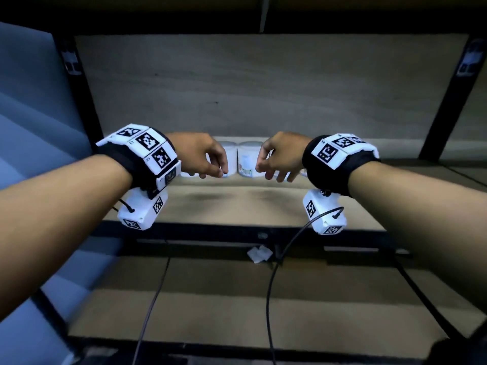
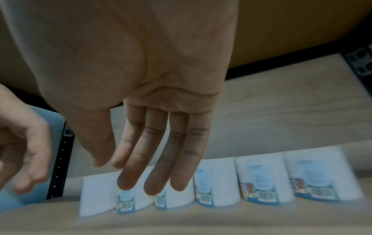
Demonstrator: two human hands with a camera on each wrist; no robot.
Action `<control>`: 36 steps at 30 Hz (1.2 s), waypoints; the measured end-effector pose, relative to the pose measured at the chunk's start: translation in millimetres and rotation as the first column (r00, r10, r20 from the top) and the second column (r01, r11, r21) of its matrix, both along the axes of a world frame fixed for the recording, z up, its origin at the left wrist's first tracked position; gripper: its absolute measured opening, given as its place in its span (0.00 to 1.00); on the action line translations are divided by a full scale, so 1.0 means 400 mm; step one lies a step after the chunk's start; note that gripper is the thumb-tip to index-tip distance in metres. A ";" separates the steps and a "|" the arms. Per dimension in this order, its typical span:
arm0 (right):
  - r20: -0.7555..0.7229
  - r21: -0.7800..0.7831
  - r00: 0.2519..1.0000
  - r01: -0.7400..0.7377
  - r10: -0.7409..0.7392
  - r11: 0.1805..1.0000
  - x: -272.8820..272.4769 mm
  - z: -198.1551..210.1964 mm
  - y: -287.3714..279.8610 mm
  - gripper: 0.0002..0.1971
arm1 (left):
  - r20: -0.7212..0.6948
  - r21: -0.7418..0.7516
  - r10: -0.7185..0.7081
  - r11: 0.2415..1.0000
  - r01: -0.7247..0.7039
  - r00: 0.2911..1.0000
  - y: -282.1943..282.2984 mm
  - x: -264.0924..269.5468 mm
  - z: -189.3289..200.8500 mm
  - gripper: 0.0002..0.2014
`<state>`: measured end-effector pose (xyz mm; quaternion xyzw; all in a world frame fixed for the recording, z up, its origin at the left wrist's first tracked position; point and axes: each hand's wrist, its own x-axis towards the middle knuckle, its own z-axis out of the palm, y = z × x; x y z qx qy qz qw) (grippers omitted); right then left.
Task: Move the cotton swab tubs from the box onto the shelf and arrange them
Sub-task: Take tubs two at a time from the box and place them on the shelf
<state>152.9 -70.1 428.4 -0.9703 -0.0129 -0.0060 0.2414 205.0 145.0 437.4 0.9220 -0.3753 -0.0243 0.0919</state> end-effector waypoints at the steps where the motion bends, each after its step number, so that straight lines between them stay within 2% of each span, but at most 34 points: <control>1: -0.022 0.001 1.000 0.000 0.000 1.000 -0.023 -0.004 -0.008 0.09 | -0.008 0.012 -0.022 1.000 0.022 1.000 -0.012 -0.024 -0.002 0.06; 6: -0.107 -0.019 0.994 0.008 -0.010 1.000 -0.128 -0.037 -0.045 0.09 | 0.004 0.121 -0.072 0.990 0.071 0.997 -0.060 -0.126 -0.017 0.06; 11: -0.172 -0.045 0.984 0.036 -0.043 0.998 -0.203 -0.091 -0.089 0.06 | -0.030 0.157 -0.104 0.982 0.107 0.994 -0.103 -0.210 -0.067 0.06; 17: -0.379 0.013 0.923 0.070 -0.060 0.997 -0.301 -0.199 -0.121 0.08 | -0.205 0.175 -0.163 0.964 0.200 0.965 -0.167 -0.296 -0.216 0.06; 20: -0.501 0.040 0.861 0.131 -0.093 0.991 -0.348 -0.324 -0.148 0.09 | -0.290 0.212 -0.204 0.939 0.270 0.935 -0.212 -0.321 -0.352 0.06; 24: -0.597 0.038 0.790 0.201 -0.139 0.979 -0.392 -0.515 -0.182 0.13 | -0.445 0.258 -0.176 0.914 0.314 0.878 -0.259 -0.356 -0.536 0.06; 28: -0.750 0.023 0.641 0.272 -0.163 0.962 -0.442 -0.700 -0.190 0.14 | -0.563 0.282 -0.141 0.893 0.350 0.814 -0.303 -0.409 -0.748 0.10; 32: -0.750 -0.112 0.625 0.205 -0.218 0.972 -0.468 -0.887 -0.201 0.17 | -0.619 0.286 -0.123 0.885 0.368 0.775 -0.319 -0.456 -0.939 0.15; 33: -0.744 -0.153 0.620 0.206 -0.250 0.966 -0.462 -0.963 -0.217 0.21 | -0.623 0.290 -0.107 0.888 0.356 0.775 -0.318 -0.466 -0.985 0.17; 36: -0.686 -0.270 0.657 0.168 -0.312 0.948 -0.467 -1.190 -0.266 0.46 | -0.625 0.308 -0.045 0.903 0.299 0.779 -0.318 -0.499 -1.099 0.27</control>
